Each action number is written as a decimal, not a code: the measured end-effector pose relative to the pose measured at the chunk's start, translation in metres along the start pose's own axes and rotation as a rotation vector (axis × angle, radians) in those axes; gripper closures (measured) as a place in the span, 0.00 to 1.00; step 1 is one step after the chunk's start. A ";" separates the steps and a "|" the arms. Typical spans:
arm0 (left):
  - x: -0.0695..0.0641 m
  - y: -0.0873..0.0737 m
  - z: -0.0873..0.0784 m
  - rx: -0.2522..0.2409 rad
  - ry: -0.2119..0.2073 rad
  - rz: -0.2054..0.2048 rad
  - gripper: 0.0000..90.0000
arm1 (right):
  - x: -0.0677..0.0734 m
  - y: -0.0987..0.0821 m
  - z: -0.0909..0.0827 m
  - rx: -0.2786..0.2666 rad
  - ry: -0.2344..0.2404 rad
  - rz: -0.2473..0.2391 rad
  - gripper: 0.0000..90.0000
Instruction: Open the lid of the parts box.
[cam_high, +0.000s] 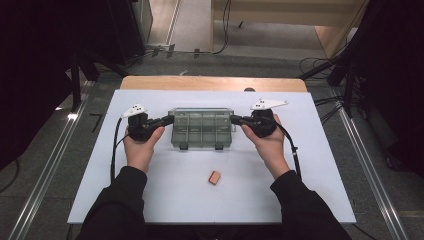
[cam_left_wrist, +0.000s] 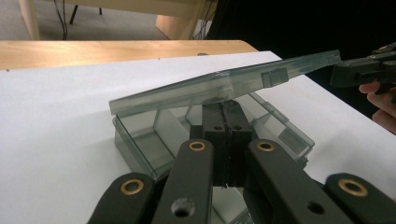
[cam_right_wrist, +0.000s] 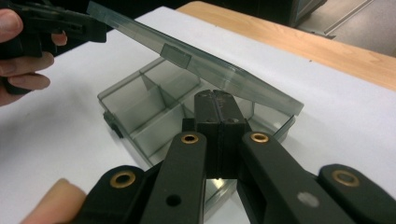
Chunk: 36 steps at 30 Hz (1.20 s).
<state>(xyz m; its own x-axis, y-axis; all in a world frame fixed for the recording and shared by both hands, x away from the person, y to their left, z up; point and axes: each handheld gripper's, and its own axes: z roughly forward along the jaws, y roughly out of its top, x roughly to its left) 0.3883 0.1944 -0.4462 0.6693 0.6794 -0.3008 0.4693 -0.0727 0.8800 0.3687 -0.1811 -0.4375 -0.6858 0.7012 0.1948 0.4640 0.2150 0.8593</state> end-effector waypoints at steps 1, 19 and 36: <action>0.000 0.003 0.001 -0.003 0.002 0.001 1.00 | -0.002 0.002 0.001 -0.006 0.002 0.005 0.98; 0.005 0.024 0.016 -0.039 0.010 -0.013 1.00 | -0.013 0.011 -0.012 -0.105 -0.044 -0.027 0.73; 0.013 0.031 0.024 -0.055 0.029 -0.034 1.00 | -0.034 -0.001 0.020 -0.153 -0.220 0.086 0.00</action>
<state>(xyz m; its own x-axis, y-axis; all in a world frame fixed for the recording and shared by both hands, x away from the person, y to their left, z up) 0.4252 0.1831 -0.4320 0.6360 0.7018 -0.3210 0.4587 -0.0093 0.8885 0.4029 -0.1917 -0.4550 -0.5019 0.8466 0.1769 0.4131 0.0550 0.9090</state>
